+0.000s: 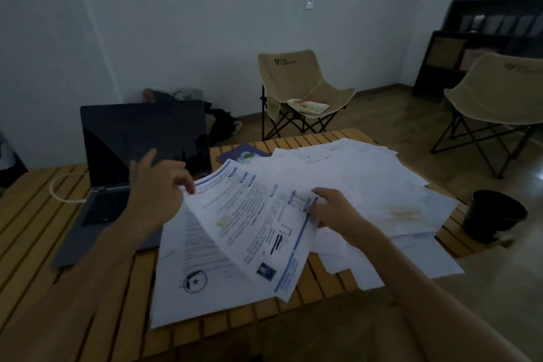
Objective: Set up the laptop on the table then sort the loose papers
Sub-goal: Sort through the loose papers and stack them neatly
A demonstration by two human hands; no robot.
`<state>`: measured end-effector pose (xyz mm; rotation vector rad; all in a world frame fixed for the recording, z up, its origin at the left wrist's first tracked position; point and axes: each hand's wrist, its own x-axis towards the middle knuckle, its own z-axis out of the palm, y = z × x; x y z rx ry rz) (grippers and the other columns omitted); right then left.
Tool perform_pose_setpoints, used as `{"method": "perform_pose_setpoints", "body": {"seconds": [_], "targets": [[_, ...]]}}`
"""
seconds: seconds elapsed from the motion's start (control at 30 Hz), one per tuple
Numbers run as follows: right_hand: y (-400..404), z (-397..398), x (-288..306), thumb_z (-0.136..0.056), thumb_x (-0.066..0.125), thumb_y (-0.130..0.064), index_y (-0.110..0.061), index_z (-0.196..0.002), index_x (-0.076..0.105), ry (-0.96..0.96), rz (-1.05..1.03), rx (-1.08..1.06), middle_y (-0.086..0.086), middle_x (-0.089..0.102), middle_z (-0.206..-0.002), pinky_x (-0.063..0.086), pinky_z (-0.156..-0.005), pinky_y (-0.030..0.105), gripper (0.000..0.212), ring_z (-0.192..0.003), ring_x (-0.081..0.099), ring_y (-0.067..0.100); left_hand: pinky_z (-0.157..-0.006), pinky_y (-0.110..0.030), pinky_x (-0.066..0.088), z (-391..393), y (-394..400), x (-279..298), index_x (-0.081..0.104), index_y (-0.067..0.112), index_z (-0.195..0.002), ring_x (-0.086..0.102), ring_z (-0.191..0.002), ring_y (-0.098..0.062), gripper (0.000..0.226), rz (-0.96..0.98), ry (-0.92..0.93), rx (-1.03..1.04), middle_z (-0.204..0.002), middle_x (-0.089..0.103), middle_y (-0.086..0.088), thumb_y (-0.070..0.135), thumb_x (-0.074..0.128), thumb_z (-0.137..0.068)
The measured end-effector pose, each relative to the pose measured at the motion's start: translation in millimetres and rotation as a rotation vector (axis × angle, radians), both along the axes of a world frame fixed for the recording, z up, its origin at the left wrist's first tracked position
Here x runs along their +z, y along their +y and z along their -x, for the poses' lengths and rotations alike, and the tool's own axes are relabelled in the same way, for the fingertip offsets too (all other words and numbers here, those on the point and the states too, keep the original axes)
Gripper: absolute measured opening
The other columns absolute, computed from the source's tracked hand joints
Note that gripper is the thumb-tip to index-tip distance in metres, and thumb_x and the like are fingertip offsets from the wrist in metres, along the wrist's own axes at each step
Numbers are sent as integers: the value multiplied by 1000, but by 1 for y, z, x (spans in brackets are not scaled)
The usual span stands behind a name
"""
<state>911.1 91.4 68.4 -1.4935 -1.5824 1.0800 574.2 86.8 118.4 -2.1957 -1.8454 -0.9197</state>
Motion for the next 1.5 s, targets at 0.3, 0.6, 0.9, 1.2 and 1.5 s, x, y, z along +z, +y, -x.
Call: {"method": "perform_pose_setpoints", "body": {"seconds": [0.3,0.6,0.9,1.2,1.5], "targets": [[35,42,40,-89,57,-8,-2,-84,67,-297,-185,202,16,69,-91,54,-79,43,13,-87,65,28,-65,-33,40,-73,15,-14,62,15,-78,58,-83,-27,26,474,17,-162,-83,58,-7,39,68,-88],[81,-33,-17,-79,67,-67,-7,-136,45,-985,132,-281,17,44,-141,34,-106,50,87,-132,40,35,-71,-35,42,2,7,-77,52,6,-108,52,-83,-31,13,513,-523,376,-106,59,-18,9,52,-96],[85,-45,-17,-70,70,-73,-8,-141,39,-974,203,-332,17,43,-143,32,-107,51,101,-134,39,36,-114,-47,17,-12,-9,-108,21,18,-153,22,-140,-35,72,306,62,390,-157,17,-16,9,53,-90],[88,-67,-18,-65,77,-71,-9,-142,35,-929,281,-288,17,42,-145,34,-107,56,107,-135,41,39,-121,-42,11,-6,-14,-124,31,18,-152,20,-148,-23,57,422,85,193,-160,26,-5,6,40,-97],[73,-84,-7,-92,58,-11,-4,-90,70,-470,-74,-573,14,70,-90,50,-70,30,14,-84,68,33,-120,-37,10,-7,-19,-121,27,19,-153,18,-147,-22,60,452,94,170,-161,22,-4,8,42,-96]]}}
